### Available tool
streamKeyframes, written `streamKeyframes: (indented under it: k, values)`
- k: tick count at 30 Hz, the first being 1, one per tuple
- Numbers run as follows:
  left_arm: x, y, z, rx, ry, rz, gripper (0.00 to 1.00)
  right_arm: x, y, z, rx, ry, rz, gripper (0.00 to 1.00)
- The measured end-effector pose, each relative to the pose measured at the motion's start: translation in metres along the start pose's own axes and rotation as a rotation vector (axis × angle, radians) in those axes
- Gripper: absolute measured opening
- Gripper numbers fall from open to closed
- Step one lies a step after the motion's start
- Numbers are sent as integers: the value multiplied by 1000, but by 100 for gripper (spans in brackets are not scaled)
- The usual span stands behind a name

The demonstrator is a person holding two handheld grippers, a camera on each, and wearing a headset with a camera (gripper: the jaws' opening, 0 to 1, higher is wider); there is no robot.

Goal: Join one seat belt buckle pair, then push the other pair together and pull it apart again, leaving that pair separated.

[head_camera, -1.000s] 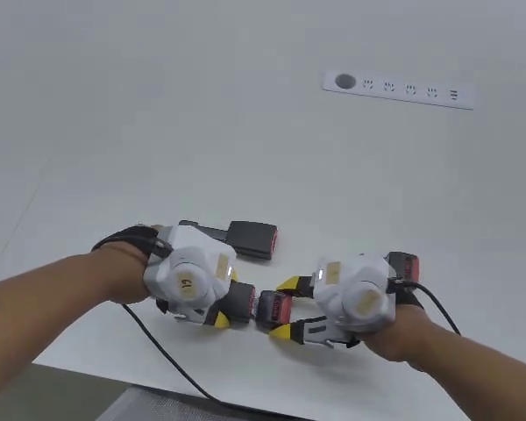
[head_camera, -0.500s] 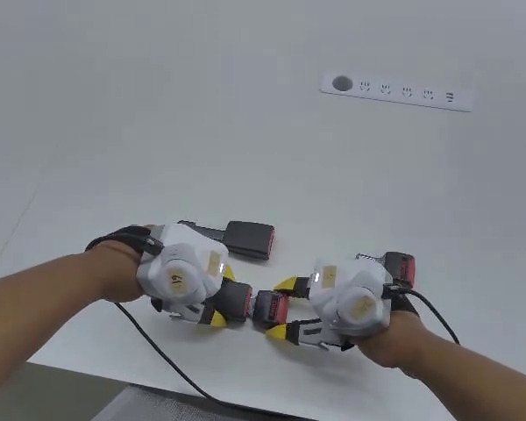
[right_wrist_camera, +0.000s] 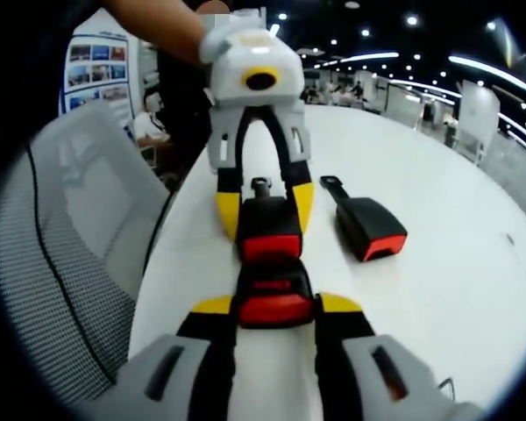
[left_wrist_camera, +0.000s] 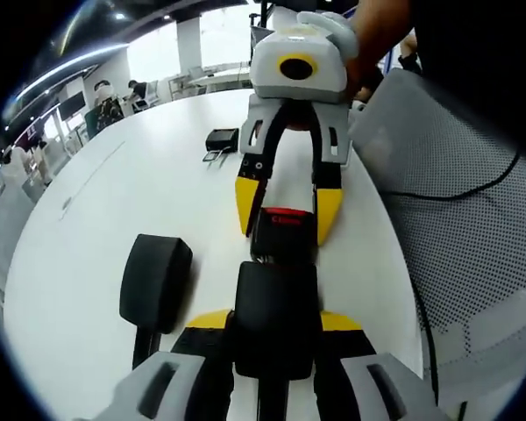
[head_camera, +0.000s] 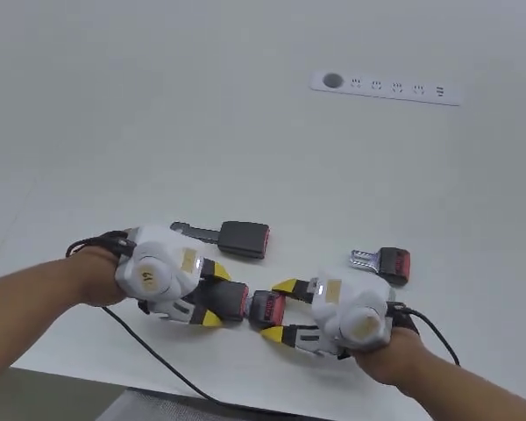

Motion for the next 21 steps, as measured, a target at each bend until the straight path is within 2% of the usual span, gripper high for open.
streamKeyframes:
  k: [7,11,21]
  values:
    - [-2,-1,1,16,5,16,36,2,0,2,26,-9,9,33]
    - [-2,-1,2,22,14,20,35,1,0,4,70,-58,20,33]
    - [-2,-1,3,34,29,18,35,1,-1,4,69,-47,35,33]
Point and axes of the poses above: the centre of the closed fingertips' face, and the gripper's own axes: y roughly backward along the fingers, x roughly to its right, z roughly out of its underside, the point moved 6 cm from there along y, roughly backward along the fingers, and after that the axes turned 13 degrees about -z, right-handed, at the moved point
